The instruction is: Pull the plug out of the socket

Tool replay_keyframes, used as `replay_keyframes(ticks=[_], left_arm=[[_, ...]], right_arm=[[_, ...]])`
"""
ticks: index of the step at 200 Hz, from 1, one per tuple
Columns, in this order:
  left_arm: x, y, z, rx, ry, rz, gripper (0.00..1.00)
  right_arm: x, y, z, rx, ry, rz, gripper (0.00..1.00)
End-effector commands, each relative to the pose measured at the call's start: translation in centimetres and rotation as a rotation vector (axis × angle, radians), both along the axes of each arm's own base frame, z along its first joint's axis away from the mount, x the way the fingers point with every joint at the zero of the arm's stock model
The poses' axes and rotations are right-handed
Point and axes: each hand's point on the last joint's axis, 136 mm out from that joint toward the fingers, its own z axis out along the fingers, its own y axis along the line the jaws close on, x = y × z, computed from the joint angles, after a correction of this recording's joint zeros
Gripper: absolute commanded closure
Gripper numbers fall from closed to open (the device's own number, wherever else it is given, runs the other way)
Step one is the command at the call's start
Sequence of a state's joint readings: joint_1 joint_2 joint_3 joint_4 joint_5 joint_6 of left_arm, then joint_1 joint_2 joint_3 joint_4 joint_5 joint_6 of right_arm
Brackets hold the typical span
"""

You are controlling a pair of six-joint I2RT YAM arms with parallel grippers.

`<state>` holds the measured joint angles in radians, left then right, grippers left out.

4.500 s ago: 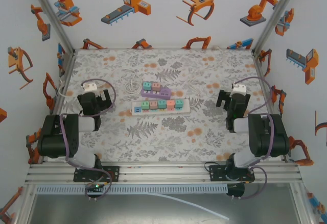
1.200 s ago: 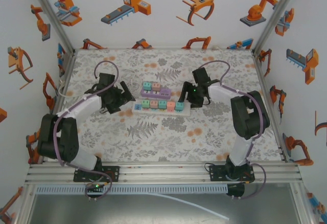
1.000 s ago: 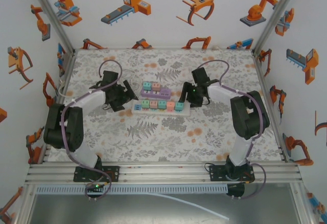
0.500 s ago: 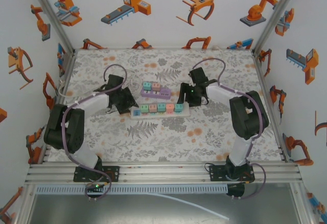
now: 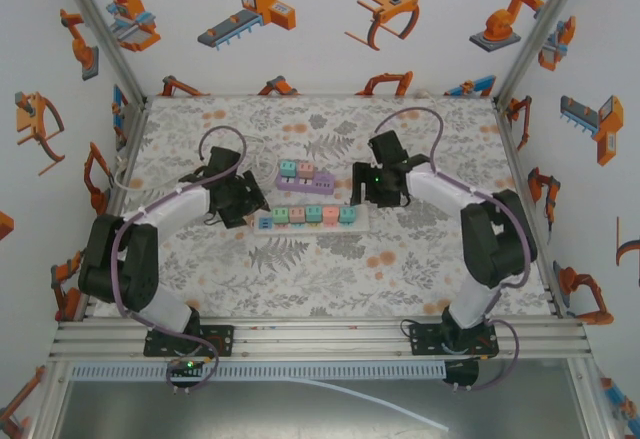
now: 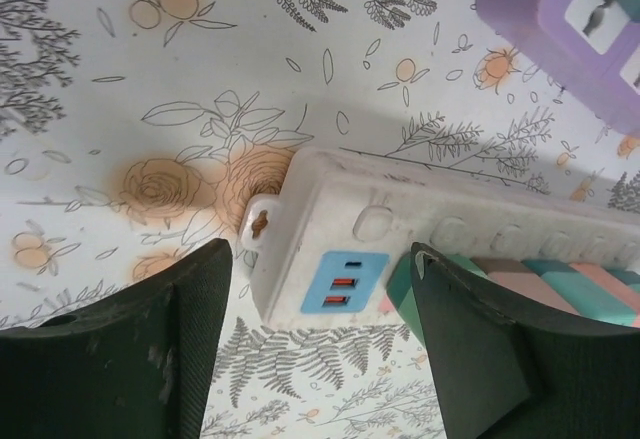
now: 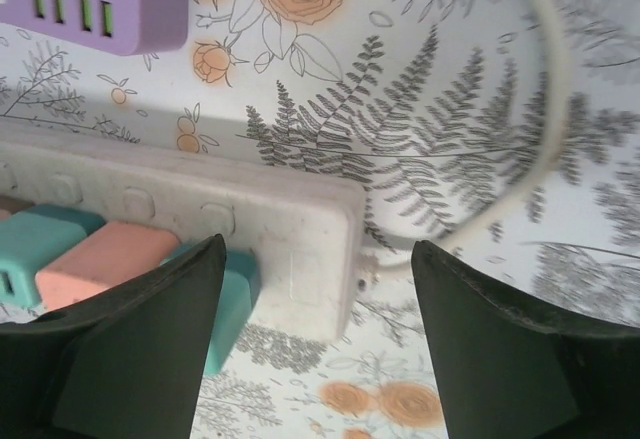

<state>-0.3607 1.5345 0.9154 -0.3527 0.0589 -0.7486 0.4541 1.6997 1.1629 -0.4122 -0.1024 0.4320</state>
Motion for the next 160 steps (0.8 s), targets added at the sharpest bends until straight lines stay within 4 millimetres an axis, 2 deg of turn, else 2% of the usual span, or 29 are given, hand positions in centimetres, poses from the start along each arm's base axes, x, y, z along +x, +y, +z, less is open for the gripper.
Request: replay_keyframes(ticks=[1,19,43,71,81,100,122,160], left_arm=[[-0.1,0.9,2.5,0.048,-0.052,-0.007,0.33],[-0.5,1.0,2.3,0.054,-0.036,-0.015,0.33],[-0.7,0.2,1.8,0.022,-0.022,-0.044,0.33],[-0.7,0.1,1.0,0.027,-0.006,-0.062,0.33],[-0.7,0.1,0.7,0.031,0.001,-0.065,0.33],[-0.8,-0.1,0.2,0.027,0.017,-0.075,0.33],[-0.8,-0.3,-0.2,0.023,0.030,-0.078,0.33],[-1.2,-0.1,-0.5,0.026,0.044,-0.070,0.33]], right_arm=[[1.4,-0.3,6.5,-0.044,-0.211,0.096,0.27],[0.4,1.5,9.2,0.002,-0.347,0.293,0.25],[-2.1,3.6,11.3,0.043,-0.580,0.575,0.23],[-6.5,5.1,11.4,-0.043,-0.956,0.979,0.22],[-7.1,5.2,11.1,-0.091,-1.041,1.054,0.22],[-6.4,5.3,11.1,-0.129,-1.029,1.082,0.25],[-8.2,6.4,9.7,-0.086,-0.988,1.274,0.29],[-9.6,7.8,7.2,-0.065,-0.882,1.419,0.28]])
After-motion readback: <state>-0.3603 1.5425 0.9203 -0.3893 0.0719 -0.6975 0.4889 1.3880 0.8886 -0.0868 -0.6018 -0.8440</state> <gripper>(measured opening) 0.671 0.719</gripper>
